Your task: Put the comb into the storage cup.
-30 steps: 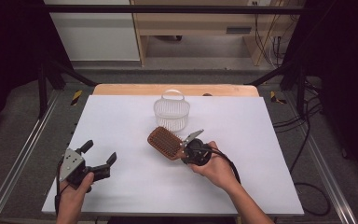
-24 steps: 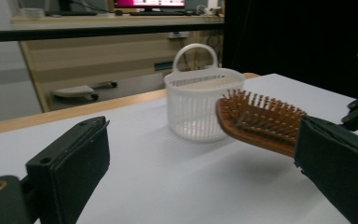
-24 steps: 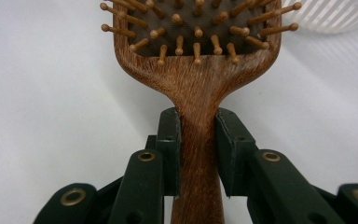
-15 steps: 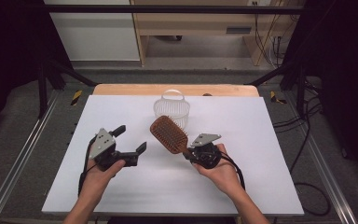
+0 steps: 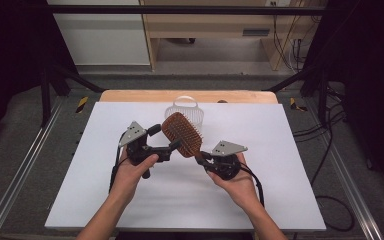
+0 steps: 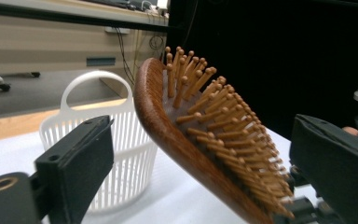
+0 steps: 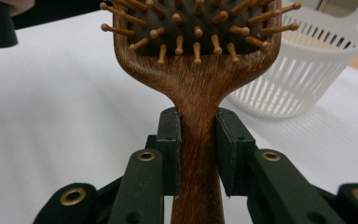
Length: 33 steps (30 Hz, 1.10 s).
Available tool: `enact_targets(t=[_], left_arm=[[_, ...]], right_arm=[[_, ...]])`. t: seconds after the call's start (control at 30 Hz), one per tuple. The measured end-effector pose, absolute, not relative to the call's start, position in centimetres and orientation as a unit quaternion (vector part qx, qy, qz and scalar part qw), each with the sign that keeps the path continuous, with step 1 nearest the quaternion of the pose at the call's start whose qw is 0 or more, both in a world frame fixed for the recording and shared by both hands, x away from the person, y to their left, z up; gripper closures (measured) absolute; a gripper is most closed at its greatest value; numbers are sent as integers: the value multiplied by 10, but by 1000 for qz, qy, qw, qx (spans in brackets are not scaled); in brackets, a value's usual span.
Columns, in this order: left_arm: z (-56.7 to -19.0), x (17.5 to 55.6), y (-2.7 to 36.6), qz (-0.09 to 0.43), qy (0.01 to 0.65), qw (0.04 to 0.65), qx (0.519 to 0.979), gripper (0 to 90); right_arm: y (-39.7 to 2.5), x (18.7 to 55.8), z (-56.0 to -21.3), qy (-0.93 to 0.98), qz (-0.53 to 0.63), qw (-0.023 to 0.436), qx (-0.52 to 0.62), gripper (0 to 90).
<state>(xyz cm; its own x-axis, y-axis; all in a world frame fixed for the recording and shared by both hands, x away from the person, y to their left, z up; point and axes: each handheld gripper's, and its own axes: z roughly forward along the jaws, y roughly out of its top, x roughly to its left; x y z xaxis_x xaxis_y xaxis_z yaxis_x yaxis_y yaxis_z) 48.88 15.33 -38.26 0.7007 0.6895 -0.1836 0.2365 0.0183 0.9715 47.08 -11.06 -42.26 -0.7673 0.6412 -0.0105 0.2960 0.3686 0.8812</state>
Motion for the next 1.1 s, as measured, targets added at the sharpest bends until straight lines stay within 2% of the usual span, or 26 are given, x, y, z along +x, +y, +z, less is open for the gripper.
enact_targets(t=[0.3,0.43,0.63,1.1], left_arm=[[-377,495,137,132,351,632,678,86],[-377,497,136,130,356,634,674,105],[-376,499,140,121,374,637,663,228],[-370,495,139,115,409,626,654,422]], right_arm=[[-106,465,-421,801,492,190,285,729],[-105,465,-421,799,493,191,287,728],[-104,464,-423,796,497,190,288,728],[-99,463,-428,799,496,184,287,729]])
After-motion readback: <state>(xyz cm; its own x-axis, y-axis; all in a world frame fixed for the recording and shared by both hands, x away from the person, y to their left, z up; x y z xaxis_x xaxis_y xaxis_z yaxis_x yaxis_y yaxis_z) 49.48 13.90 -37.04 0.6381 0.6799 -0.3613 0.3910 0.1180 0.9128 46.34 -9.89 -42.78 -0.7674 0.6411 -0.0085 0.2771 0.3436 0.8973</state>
